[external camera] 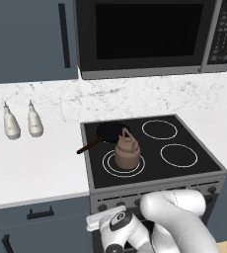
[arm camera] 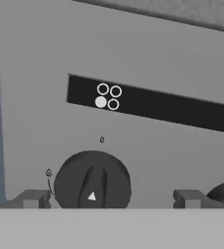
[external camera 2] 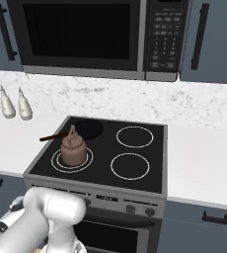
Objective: Pick the kettle from the counter and place it on a stove burner. Then turn the burner on.
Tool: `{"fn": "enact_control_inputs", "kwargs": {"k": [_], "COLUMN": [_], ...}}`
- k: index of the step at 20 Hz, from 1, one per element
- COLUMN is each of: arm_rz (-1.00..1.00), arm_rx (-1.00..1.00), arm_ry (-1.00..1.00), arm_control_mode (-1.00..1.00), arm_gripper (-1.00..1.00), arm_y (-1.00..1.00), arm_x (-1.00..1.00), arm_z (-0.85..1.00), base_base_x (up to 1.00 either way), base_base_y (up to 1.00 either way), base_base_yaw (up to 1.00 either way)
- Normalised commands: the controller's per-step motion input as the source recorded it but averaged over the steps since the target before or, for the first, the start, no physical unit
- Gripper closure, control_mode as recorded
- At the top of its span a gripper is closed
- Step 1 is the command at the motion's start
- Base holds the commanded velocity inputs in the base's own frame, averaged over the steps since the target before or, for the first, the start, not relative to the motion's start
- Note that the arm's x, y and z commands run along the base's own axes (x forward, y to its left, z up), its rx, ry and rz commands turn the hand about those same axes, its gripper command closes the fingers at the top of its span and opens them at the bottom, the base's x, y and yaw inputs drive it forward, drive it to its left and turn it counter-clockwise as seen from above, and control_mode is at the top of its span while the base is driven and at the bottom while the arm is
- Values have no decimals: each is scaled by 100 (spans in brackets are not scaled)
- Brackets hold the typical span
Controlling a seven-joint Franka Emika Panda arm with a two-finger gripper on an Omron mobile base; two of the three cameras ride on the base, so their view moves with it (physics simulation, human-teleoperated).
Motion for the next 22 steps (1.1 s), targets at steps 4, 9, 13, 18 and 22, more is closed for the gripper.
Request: {"fn": "enact_control_inputs", "kwargs": {"k": [4,9,13,18,22], "arm_rz": [5,5,3,0,0], "arm_rx": [0,0,0,0,0], "arm_ry": [-6,-2,5,6,4], "arm_control_mode": [-100,-100,-100,-100,-100], "arm_gripper": [-100,-100,-100,-100,-100], "arm_y": [9,4,0,0,0], "arm_x": [-1,0,0,0,4], "arm_z": [29,13,-10,-27,-1], "base_base_x": [0,0,0,0,0], "base_base_y": [0,0,0,0,0], "base_base_yaw": [0,0,0,0,0]}}
